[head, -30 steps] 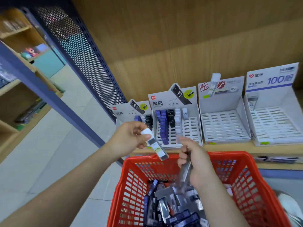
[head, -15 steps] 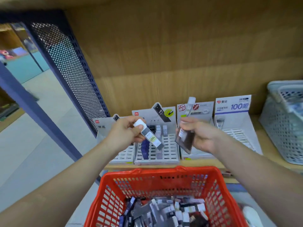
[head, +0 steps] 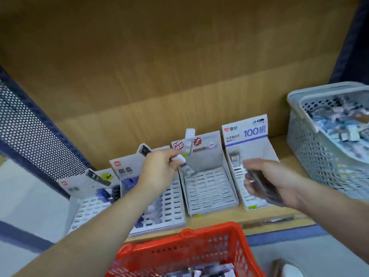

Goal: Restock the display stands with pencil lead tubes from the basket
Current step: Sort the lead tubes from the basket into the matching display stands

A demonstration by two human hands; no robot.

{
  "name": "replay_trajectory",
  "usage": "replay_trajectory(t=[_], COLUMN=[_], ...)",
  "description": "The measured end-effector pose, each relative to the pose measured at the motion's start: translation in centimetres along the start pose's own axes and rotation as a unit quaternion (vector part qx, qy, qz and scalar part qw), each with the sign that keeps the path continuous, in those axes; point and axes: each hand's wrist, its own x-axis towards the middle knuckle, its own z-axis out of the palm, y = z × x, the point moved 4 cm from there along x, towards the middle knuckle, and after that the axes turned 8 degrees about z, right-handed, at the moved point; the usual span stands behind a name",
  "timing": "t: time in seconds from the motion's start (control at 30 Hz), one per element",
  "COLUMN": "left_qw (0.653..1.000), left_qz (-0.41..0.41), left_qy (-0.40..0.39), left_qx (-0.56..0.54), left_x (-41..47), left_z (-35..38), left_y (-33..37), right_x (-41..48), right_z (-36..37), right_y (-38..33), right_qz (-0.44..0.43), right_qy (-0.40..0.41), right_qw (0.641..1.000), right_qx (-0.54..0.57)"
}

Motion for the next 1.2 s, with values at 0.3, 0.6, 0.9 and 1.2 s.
replay_trajectory(t=[0.3,0.6,0.9,1.2], left_qw=[0.992,0.986,0.971,0.971], left_qz=[0.065,0.060,0.125,0.135], left_qy=[-0.022,-0.089,-0.066,-0.035], left_qx=[0.106,0.127,0.192,0.193], left_x=[2.5,3.2,2.9,3.2], left_z=[4.7,5.6,6.1,6.1], left_y=[-2.9,-4.2,-4.0,-4.3], right_x=[3.8,6.2,6.5,7.0], right_z=[3.8,4.0,5.0,3.9], right_y=[6.1,7.7,8.6,9.5], right_qz=[-0.001,-0.021,0.001,0.031], right_qy=[-0.142,-0.091,-0.120,-0.015], right_qw=[0.989,0.982,0.979,0.991], right_qx=[0.040,0.167,0.168,0.126])
